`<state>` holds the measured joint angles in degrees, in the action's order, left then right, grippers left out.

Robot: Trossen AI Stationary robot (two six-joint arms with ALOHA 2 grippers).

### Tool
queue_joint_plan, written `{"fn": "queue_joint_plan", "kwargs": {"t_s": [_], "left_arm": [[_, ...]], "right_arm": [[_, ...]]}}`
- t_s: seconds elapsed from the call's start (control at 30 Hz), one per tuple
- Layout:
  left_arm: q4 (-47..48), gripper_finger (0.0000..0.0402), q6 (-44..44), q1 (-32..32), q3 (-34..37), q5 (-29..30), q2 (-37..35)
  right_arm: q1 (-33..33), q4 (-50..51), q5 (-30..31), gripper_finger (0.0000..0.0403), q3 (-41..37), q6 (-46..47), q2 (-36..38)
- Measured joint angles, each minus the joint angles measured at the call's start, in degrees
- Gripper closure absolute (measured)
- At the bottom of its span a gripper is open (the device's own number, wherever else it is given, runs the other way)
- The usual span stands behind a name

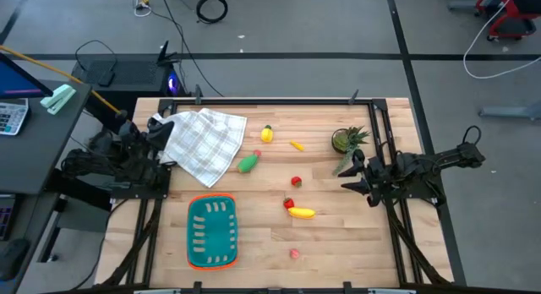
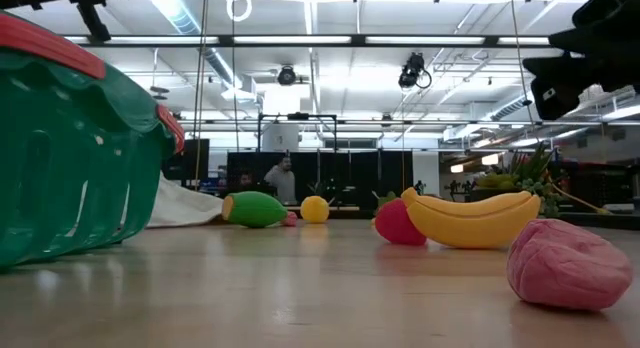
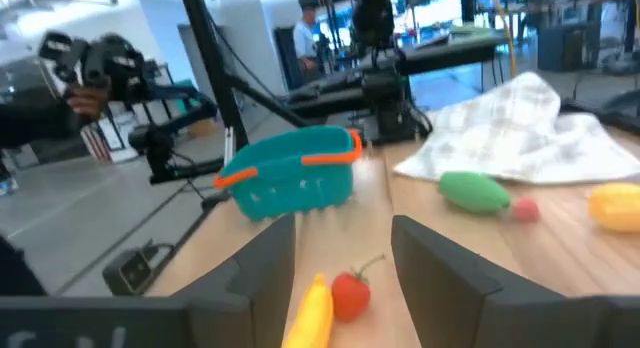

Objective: Pick and placing Produce into tupperware
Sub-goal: Put the green corn into the blue basket

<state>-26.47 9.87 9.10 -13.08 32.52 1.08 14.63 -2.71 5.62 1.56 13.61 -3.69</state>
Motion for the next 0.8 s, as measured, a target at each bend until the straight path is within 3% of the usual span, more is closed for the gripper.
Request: {"fn": "queue_joint_plan", "kwargs": {"t_s": [0.13, 0.3, 0.4, 0.53, 0.67, 0.8], "left_arm": [[0.27, 0.0376, 1.1, 0.02, 0.02, 0.01, 0.0], [-0.19, 0.0374, 6.1, 0.02, 0.02, -0.01, 0.0], [-0.38, 0.0372, 8.16, 0.02, 0.02, -0.01, 0.0], [0.35, 0.0374, 15.03, 0.13, -0.52, -4.41, 0.38], [7.29, 0.0366, 16.89, 0.15, -4.61, -6.1, 2.45], [22.4, 0.0349, 17.03, 0.13, -14.46, -6.22, 7.23]], "right_arm": [[0.07, 0.09, -2.08, 0.0227, 0.0, 3.22, -0.03], [0.06, 0.03, -1.37, 0.0227, 0.0, 16.77, -0.02], [0.06, -0.47, 1.19, 0.0227, -0.01, 17.35, -0.04], [0.05, -9.98, 9.61, 0.0227, -0.02, 19.78, -0.02], [0.04, -21.19, 17.48, 0.0227, -0.01, 25.14, -0.01], [0.04, -27.46, 19.44, 0.0227, -0.02, 24.94, -0.02]]}}
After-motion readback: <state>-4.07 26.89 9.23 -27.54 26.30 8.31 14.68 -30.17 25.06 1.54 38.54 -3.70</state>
